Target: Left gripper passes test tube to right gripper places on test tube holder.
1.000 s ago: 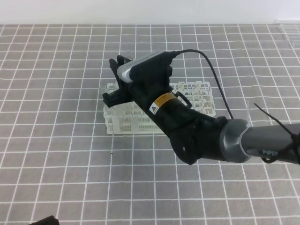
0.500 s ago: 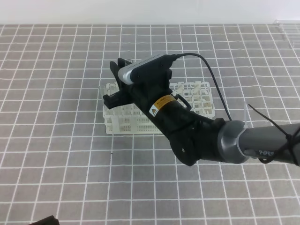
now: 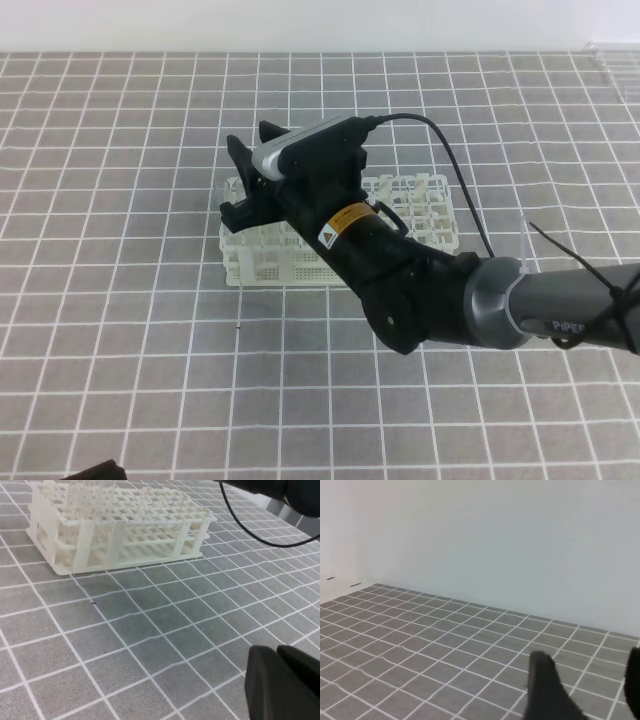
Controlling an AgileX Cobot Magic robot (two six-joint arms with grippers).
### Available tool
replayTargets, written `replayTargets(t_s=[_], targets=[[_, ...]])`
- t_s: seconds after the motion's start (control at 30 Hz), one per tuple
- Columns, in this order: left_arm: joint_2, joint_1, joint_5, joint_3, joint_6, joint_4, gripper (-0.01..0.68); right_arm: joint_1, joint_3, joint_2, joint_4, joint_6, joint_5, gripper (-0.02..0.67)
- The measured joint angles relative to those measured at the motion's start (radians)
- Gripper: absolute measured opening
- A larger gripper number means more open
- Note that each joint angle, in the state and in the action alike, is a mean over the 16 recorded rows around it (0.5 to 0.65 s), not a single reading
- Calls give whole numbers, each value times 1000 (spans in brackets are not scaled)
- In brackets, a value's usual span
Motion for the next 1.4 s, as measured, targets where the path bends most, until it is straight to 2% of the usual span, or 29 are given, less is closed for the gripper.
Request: replayTargets(t_s=[0.17, 0.27, 0.37, 0.53, 0.73, 0.83, 1.2, 1.4], targets=[[0, 0, -1, 1, 0, 0, -1, 0, 0, -18, 2, -6, 32, 320], [0, 0, 1, -1, 0, 0, -1, 0, 5, -53, 2, -10, 91, 332], [-1, 0, 3, -3, 0, -1, 0, 0, 21, -116, -5, -13, 173, 295], [0, 0, 1, -2, 0, 0, -1, 0, 93, -292, -22, -15, 318, 189], [0, 0, 0, -2, 0, 0, -1, 0, 254, -598, -43, -17, 485, 54], [1, 0, -2, 0, 0, 0, -1, 0, 354, -767, -50, -16, 554, 9], [3, 0, -5, 4, 0, 1, -1, 0, 658, -1369, -57, -14, 863, -13], [4, 1, -6, 5, 0, 1, -1, -14, 792, -1621, -98, -13, 967, -13]])
